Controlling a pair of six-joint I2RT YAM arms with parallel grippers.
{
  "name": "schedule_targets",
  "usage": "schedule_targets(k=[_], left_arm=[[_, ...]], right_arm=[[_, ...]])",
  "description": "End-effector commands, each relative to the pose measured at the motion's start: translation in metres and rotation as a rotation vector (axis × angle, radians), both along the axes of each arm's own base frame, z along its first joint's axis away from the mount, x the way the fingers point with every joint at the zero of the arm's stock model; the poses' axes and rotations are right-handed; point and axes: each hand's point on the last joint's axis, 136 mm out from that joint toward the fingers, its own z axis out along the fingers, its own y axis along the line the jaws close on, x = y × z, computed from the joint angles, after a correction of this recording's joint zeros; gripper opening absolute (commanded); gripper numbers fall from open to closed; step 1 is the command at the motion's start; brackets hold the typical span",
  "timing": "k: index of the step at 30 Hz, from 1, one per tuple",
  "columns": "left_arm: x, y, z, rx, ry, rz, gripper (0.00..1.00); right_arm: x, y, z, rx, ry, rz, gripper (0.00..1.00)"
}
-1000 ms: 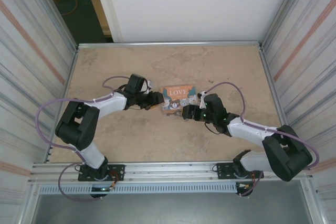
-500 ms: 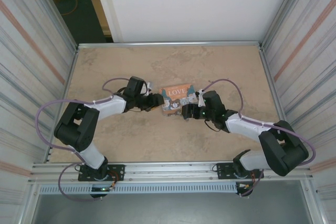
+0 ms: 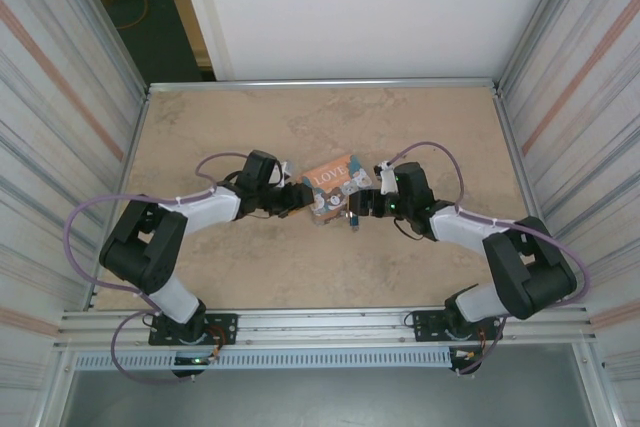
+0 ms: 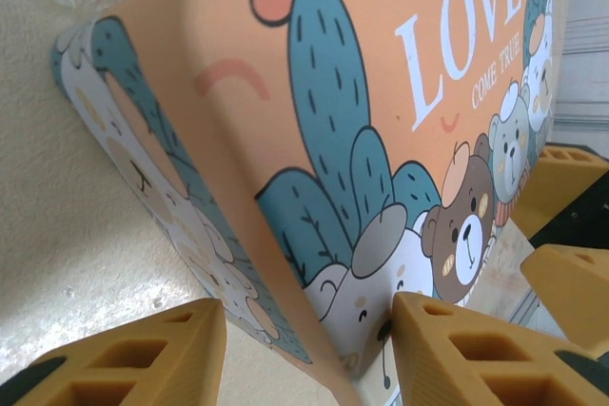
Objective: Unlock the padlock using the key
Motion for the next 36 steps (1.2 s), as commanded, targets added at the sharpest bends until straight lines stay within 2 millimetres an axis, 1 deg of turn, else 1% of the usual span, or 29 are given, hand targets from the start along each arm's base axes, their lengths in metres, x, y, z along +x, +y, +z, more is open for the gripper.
schedule_targets(k=[1, 5, 9, 14, 21, 27, 32, 36], left_arm=[[-0.028, 0.012, -0.028, 0.085, 0.114, 0.001, 0.49], [-0.026, 0.011, -0.022, 0.074, 0.104, 0.002, 0.49], [-0.024, 0.01, -0.014, 0.064, 0.088, 0.003, 0.49], [-0.022, 0.009, 0.0, 0.055, 0.059, -0.001, 0.5], [-0.017, 0.011, 0.025, 0.047, 0.011, -0.005, 0.51], [-0.015, 0.012, 0.048, 0.03, -0.034, 0.0, 0.51], [-0.011, 0.007, 0.066, 0.001, -0.057, -0.012, 0.49], [-0.007, -0.004, 0.077, -0.033, -0.057, -0.045, 0.47]], right_arm=[[0.013, 0.016, 0.026, 0.052, -0.108, 0.072, 0.69], [0.016, 0.016, 0.027, 0.068, -0.116, 0.079, 0.7], [0.015, 0.017, 0.028, 0.077, -0.115, 0.091, 0.7], [0.012, 0.009, 0.027, 0.065, -0.109, 0.074, 0.71], [-0.001, -0.006, 0.026, 0.049, -0.099, 0.054, 0.73], [-0.012, -0.013, 0.022, 0.033, -0.079, 0.058, 0.74], [-0.017, -0.011, 0.016, 0.045, -0.062, 0.078, 0.75], [-0.017, -0.006, 0.014, 0.068, -0.055, 0.103, 0.75]])
